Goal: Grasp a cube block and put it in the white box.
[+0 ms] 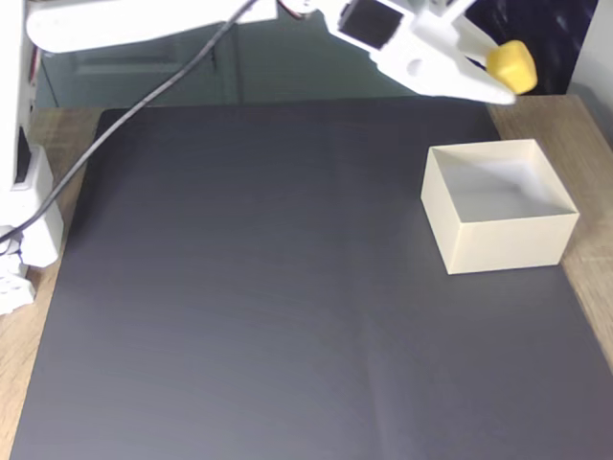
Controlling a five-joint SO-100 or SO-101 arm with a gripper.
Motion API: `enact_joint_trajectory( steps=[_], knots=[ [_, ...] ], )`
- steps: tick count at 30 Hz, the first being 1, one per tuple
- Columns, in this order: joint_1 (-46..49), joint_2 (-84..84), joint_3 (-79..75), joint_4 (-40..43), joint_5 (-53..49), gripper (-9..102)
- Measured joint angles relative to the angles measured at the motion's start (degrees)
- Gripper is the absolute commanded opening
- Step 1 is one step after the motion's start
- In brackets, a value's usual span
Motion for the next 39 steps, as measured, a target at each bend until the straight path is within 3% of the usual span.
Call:
enact_joint_trajectory(
  steps=[20,25,29,35,39],
  knots=[
    [1.3,-9.4,-2.8,-0.5,0.0,4],
    [1.3,-9.8,-2.8,-1.9,-0.1,21],
    [1.7,-10.4,-3.8,-2.3,-1.1,27],
    [2.7,-10.6,-3.9,-2.3,-1.5,26],
    [2.8,-10.6,-3.9,-1.3,-1.5,19]
  ],
)
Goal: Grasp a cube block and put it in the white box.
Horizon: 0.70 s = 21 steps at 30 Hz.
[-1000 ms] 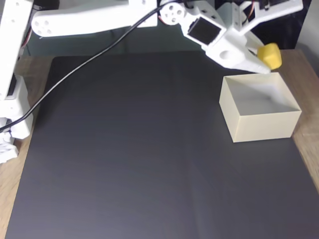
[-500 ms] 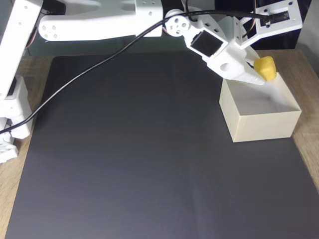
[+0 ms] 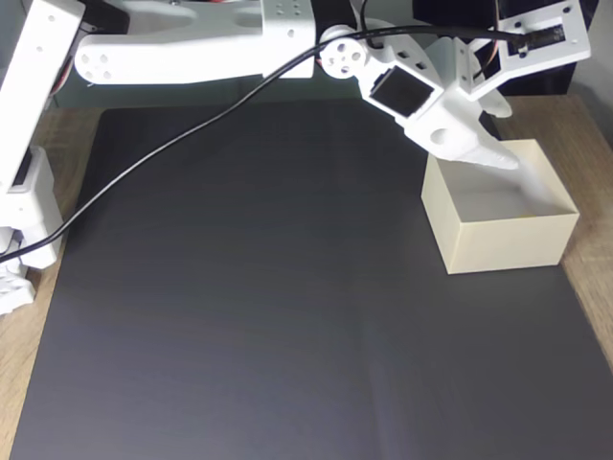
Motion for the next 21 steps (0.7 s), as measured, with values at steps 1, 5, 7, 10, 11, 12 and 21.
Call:
enact_joint_trajectory(
  steps=[1,5,7,10,11,12,21],
  knots=[
    [0.0,0.0,0.0,0.7,0.1,16],
    [0.0,0.7,0.0,4.9,0.2,7],
    [-0.1,2.4,0.0,7.2,0.1,5],
    [-1.1,7.6,4.4,8.4,0.1,0],
    [-1.5,9.7,6.7,8.4,0.1,0],
    [-2.0,12.0,9.5,8.4,0.1,0],
    [-4.8,34.5,36.8,3.6,-0.6,0]
  ],
)
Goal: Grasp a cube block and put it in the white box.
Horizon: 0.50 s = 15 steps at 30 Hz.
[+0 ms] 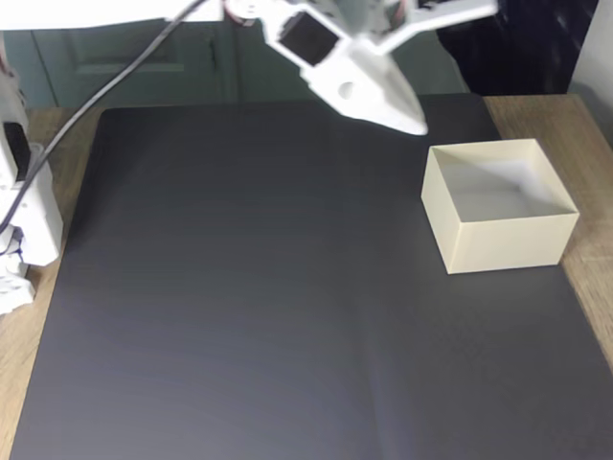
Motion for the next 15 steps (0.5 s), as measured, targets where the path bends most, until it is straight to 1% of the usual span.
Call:
enact_joint_trajectory(
  steps=[9,15],
  knots=[
    [-0.5,18.7,20.3,-4.6,-0.8,0],
    [-0.4,34.5,37.8,-8.3,-1.0,0]
  ],
)
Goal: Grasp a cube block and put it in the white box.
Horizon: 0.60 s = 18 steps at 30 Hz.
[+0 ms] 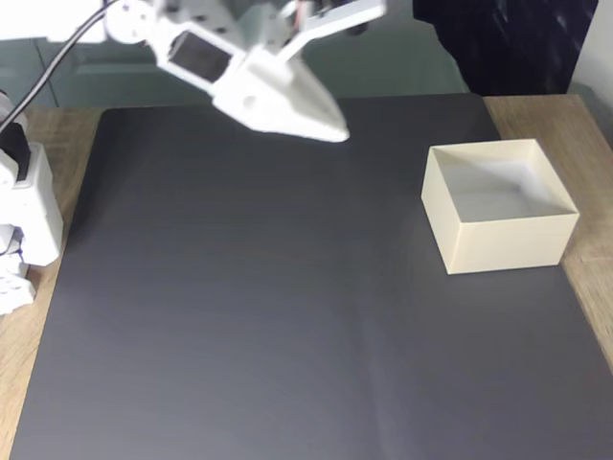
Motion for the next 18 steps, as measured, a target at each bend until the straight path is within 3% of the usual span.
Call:
enact_joint_trajectory(
  steps=[10,18],
  knots=[
    [2.6,25.3,21.7,-2.3,-0.4,0],
    [3.3,38.6,30.1,-2.4,-0.5,0]
  ],
)
